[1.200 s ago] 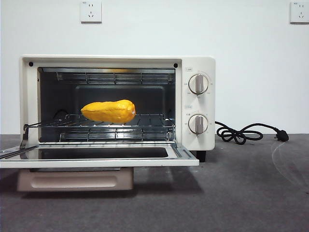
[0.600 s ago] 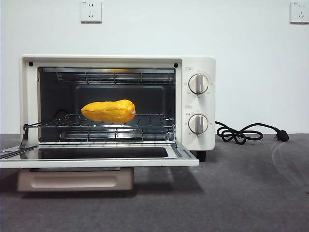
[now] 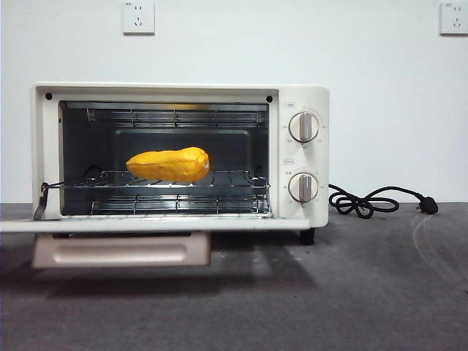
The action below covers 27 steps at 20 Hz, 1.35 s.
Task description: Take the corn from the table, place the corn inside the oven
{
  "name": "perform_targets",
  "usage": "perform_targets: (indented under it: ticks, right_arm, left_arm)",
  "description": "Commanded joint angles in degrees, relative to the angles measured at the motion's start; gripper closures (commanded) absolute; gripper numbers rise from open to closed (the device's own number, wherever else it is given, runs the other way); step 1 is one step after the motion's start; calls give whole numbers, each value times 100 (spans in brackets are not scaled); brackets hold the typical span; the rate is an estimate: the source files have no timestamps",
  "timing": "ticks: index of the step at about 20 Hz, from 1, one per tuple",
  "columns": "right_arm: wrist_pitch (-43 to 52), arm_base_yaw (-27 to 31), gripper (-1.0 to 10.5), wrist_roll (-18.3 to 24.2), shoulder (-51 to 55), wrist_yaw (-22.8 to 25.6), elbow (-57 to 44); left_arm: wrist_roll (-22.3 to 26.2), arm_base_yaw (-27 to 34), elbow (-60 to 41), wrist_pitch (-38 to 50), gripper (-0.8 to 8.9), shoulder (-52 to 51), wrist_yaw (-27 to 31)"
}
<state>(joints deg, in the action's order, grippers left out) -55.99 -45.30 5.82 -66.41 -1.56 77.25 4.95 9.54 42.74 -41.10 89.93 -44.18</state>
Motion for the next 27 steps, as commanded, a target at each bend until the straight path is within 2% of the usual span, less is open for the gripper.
perform_targets:
  ticks: [1,5,10,16,21,27]
  right_arm:
    - [31,0,958,17,-7,-20,7]
    - [31,0,958,17,-7,-20,9]
    - [31,0,958,15,-7,-20,9]
    - [31,0,958,15,-7,-17,7]
    - [72,0,958,17,-7,-15,9]
    - [79,0,958,13,-7,-17,7]
  left_arm:
    - [131,94,7,9,822,-72,-586]
    - [103,326,153,-4,822,-278,-1021]
    - [-138,382,636,11,821,-483,-1023]
    - [-601,376,1853,48,822,-522,-1019]
    - [-695,376,2367,114,821,-522,-949]
    - [-728,376,2367,229,822,-522,-284]
